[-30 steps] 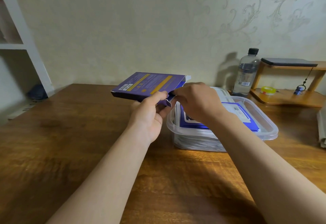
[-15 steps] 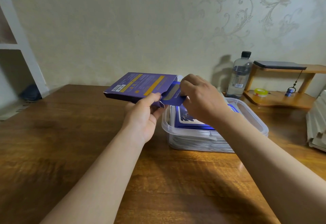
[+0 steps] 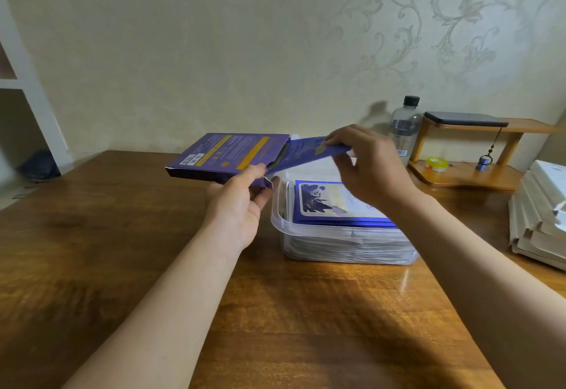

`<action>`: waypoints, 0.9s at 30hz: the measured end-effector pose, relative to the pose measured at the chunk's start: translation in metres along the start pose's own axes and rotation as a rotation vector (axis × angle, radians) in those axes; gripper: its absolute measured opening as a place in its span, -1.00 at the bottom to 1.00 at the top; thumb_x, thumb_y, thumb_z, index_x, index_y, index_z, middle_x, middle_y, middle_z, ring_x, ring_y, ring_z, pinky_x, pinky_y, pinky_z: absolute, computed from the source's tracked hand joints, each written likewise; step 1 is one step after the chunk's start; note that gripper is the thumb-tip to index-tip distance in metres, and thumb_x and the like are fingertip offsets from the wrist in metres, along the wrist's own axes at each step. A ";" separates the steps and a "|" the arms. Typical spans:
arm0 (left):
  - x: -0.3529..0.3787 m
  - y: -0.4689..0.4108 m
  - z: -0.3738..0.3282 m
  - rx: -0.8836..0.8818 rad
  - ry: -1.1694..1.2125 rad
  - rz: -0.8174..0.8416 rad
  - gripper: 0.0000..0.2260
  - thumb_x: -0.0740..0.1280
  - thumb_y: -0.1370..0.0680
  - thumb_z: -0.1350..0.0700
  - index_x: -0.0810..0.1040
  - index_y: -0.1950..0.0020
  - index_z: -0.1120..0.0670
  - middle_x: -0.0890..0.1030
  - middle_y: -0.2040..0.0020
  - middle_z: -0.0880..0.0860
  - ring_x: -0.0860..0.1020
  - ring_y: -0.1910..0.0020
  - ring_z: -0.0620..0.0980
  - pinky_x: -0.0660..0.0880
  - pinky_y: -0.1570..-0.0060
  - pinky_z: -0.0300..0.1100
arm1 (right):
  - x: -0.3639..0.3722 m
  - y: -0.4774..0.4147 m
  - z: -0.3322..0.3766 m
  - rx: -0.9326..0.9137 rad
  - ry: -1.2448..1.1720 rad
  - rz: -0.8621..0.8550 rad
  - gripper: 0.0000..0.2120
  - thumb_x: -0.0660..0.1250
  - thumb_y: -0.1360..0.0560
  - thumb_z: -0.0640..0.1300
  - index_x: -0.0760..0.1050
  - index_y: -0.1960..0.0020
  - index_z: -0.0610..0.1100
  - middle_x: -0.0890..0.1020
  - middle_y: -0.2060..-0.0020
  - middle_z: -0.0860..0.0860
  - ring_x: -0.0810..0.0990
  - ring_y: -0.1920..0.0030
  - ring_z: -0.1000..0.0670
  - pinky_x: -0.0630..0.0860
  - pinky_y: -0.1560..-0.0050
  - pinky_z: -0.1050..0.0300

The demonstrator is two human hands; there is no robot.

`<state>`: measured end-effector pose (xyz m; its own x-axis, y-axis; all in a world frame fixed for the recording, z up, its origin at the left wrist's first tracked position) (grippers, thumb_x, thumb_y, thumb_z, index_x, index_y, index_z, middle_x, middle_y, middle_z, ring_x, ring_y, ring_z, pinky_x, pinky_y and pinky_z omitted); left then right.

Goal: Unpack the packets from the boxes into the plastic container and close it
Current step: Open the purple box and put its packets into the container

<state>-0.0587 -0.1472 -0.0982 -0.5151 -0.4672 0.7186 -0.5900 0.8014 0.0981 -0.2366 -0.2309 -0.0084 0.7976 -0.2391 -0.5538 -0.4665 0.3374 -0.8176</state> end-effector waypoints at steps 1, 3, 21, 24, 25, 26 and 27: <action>-0.001 -0.001 0.000 -0.002 0.008 -0.010 -0.59 0.44 -0.49 0.40 0.48 -0.31 0.19 0.63 -0.20 0.28 0.71 -0.06 0.20 0.68 0.02 0.10 | -0.008 0.000 -0.003 0.049 -0.037 -0.041 -0.87 0.32 -0.50 -0.28 0.63 0.03 -0.24 0.68 0.14 -0.11 0.63 0.18 -0.12 0.55 0.13 0.03; -0.001 -0.001 0.001 -0.002 0.008 -0.023 -0.54 0.45 -0.48 0.40 0.46 -0.35 0.19 0.63 -0.19 0.27 0.71 -0.04 0.19 0.68 0.04 0.09 | -0.020 0.001 -0.007 0.112 -0.055 -0.097 -0.89 0.36 -0.50 -0.31 0.65 0.01 -0.23 0.70 0.17 -0.08 0.57 0.21 0.04 0.46 0.13 0.40; -0.004 -0.001 -0.001 0.031 0.026 -0.072 -0.51 0.49 -0.46 0.38 0.46 -0.33 0.11 0.55 -0.23 0.20 0.60 -0.14 0.19 0.68 0.00 0.09 | -0.034 0.016 -0.056 0.709 -0.328 -0.100 -0.81 0.29 -0.52 -0.14 0.51 0.22 -0.22 0.58 0.36 -0.06 0.61 0.29 -0.09 0.66 0.32 -0.13; -0.005 -0.002 -0.001 0.033 0.024 -0.074 -0.50 0.50 -0.46 0.38 0.46 -0.35 0.14 0.55 -0.24 0.20 0.59 -0.14 0.18 0.69 0.03 0.07 | -0.017 0.032 -0.068 0.946 -0.496 0.032 -0.89 0.32 -0.57 -0.22 0.58 0.03 -0.25 0.69 0.18 -0.11 0.70 0.19 -0.13 0.67 0.30 -0.18; -0.005 -0.002 -0.001 0.032 0.024 -0.073 -0.51 0.50 -0.46 0.39 0.47 -0.34 0.14 0.56 -0.24 0.21 0.60 -0.15 0.19 0.69 0.04 0.07 | -0.013 0.037 -0.071 1.008 -0.508 0.076 -0.92 0.33 -0.57 -0.23 0.59 0.00 -0.21 0.70 0.14 -0.14 0.71 0.17 -0.14 0.68 0.28 -0.09; -0.005 -0.002 0.000 0.028 0.026 -0.073 -0.52 0.50 -0.46 0.39 0.48 -0.33 0.15 0.56 -0.24 0.21 0.60 -0.15 0.19 0.69 0.04 0.06 | -0.011 0.041 -0.074 1.055 -0.505 0.114 -0.94 0.35 -0.57 -0.23 0.58 0.00 -0.19 0.70 0.12 -0.16 0.72 0.16 -0.15 0.68 0.24 -0.05; -0.005 -0.002 0.000 0.024 0.027 -0.074 -0.52 0.50 -0.46 0.39 0.48 -0.32 0.15 0.57 -0.23 0.21 0.60 -0.15 0.20 0.69 0.04 0.07 | -0.009 0.044 -0.077 1.094 -0.476 0.151 -0.96 0.36 -0.56 -0.23 0.57 0.00 -0.18 0.70 0.12 -0.16 0.71 0.15 -0.15 0.68 0.19 -0.04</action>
<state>-0.0552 -0.1464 -0.1019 -0.4533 -0.5142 0.7281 -0.6407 0.7559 0.1350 -0.2939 -0.2841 -0.0517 0.9316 0.1523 -0.3302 -0.1800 0.9821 -0.0549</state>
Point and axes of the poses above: each hand's wrist, its own y-axis away from the middle knuckle, its own x-axis out of the palm, z = x × y, the point moved 6 cm from there along -y, towards the middle knuckle
